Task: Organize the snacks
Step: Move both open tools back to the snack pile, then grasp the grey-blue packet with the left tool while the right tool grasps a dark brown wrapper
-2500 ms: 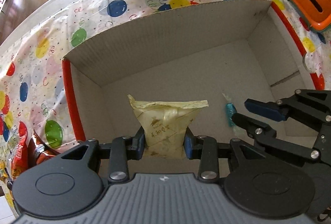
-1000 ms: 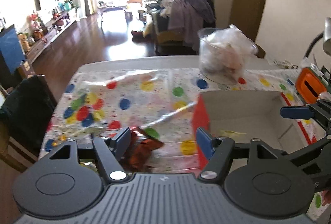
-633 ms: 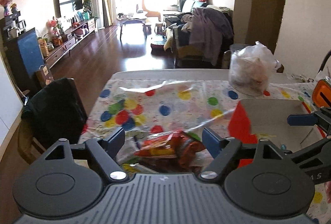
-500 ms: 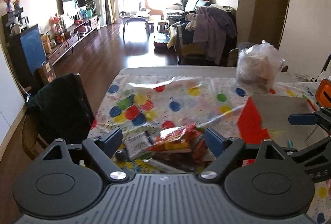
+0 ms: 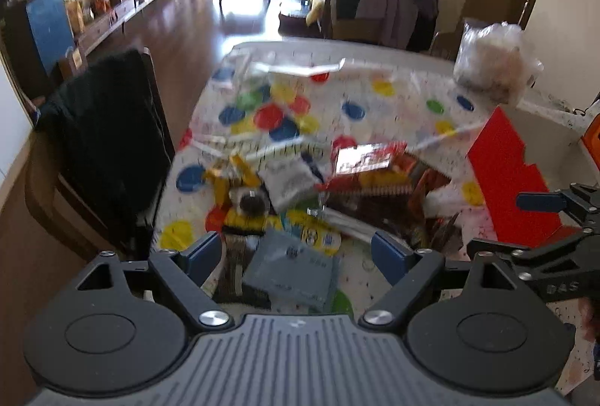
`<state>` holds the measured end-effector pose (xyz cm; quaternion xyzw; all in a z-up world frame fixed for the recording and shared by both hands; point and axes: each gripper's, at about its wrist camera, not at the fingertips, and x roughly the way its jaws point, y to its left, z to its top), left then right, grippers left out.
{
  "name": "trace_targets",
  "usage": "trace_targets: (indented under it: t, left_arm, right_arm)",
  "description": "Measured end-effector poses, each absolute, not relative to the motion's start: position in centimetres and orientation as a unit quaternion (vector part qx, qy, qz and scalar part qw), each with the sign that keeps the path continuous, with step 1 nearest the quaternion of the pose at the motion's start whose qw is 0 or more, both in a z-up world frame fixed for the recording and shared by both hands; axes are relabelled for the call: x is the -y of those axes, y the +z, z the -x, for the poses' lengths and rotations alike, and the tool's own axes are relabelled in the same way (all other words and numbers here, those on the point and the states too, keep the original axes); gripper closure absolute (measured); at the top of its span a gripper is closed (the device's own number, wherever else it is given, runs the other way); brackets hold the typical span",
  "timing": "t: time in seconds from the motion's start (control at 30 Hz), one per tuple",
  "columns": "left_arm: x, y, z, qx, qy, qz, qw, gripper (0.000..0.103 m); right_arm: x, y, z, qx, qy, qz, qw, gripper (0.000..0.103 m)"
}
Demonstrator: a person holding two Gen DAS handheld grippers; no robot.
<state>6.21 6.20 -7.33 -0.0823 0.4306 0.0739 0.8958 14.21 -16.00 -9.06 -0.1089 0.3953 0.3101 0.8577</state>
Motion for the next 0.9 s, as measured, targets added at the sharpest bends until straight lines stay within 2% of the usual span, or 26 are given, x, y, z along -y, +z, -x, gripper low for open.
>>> trace_targets:
  t: [0.17,0.23,0.6,0.9]
  left_arm:
    - [-6.0,-10.1,-7.1,-0.460,0.066,0.080,0.882,0.016]
    - [-6.1,-11.2,-7.8,-0.477,0.065,0.085,0.872,0.016]
    - [-10.1,-15.3,-11.3,-0.547,0.148,0.307,0.765,0.016]
    - [-10.8,-16.5,-12.4,-0.552,0.222,0.358,0.719,0.016]
  right_arm:
    - [15.4,-11.3,-15.1,-0.405,0.305,0.133,0.851,0.006]
    - [14.8,-11.9,-15.4,-0.409,0.310,0.148,0.845,0.011]
    - [13.5,-13.9,-17.5,-0.424,0.324,0.170,0.829,0.028]
    - [13.3,-14.6,-18.2,-0.429,0.348,0.168,0.817,0.038]
